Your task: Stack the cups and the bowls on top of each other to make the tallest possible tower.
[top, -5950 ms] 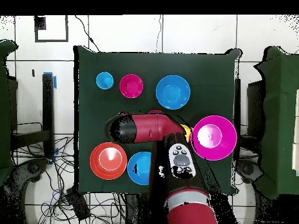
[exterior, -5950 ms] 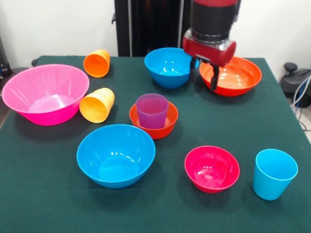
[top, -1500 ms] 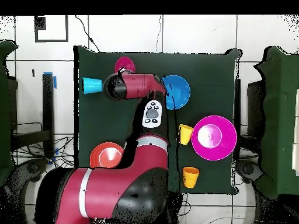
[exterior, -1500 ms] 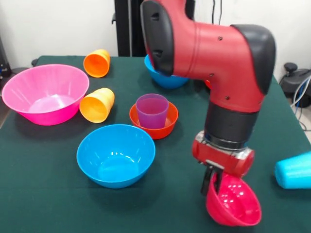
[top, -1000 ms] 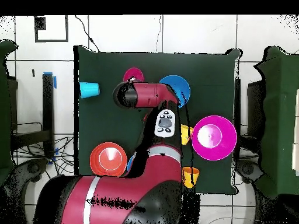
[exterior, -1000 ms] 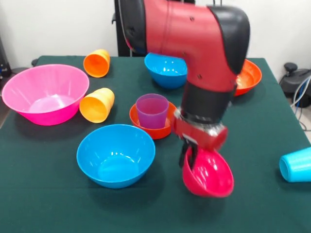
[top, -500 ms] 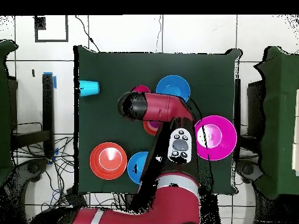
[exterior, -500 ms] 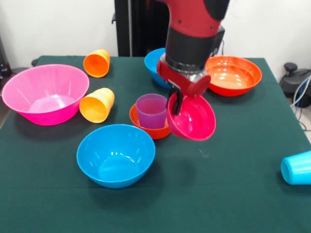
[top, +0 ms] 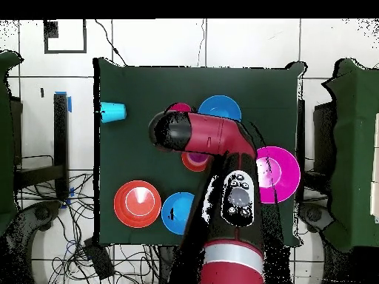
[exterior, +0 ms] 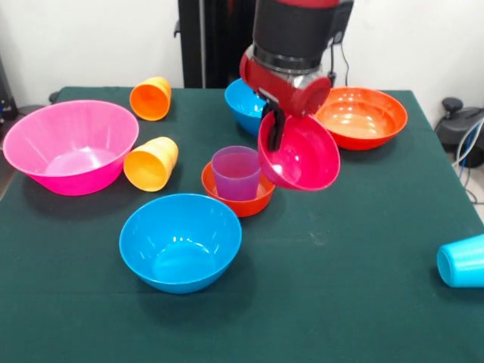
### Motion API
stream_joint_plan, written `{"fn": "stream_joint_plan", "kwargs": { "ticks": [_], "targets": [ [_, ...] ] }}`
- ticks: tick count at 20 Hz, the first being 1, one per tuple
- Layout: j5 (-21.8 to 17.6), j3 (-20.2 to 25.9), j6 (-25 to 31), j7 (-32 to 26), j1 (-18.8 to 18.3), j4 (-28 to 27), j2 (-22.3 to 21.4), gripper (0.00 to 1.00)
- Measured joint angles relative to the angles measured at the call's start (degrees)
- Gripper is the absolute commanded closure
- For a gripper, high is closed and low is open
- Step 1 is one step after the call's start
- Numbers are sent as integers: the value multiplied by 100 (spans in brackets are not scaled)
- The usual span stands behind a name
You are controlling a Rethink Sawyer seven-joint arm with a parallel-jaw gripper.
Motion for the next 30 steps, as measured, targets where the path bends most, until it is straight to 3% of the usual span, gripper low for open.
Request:
{"fn": "stream_joint_plan", "kwargs": {
  "ticks": [8, 15, 20, 25, 30],
  "targets": [
    [-4, 15, 432, 0, -48, 165, -547, 100],
    [-140, -19, 789, 0, -245, 320, -698, 100],
    [-325, -106, 657, 0, -502, 455, -504, 100],
    [-547, -212, 35, 0, -765, 500, 53, 100],
    [-554, -330, -335, 0, -766, 496, 509, 100]
  ]
}}
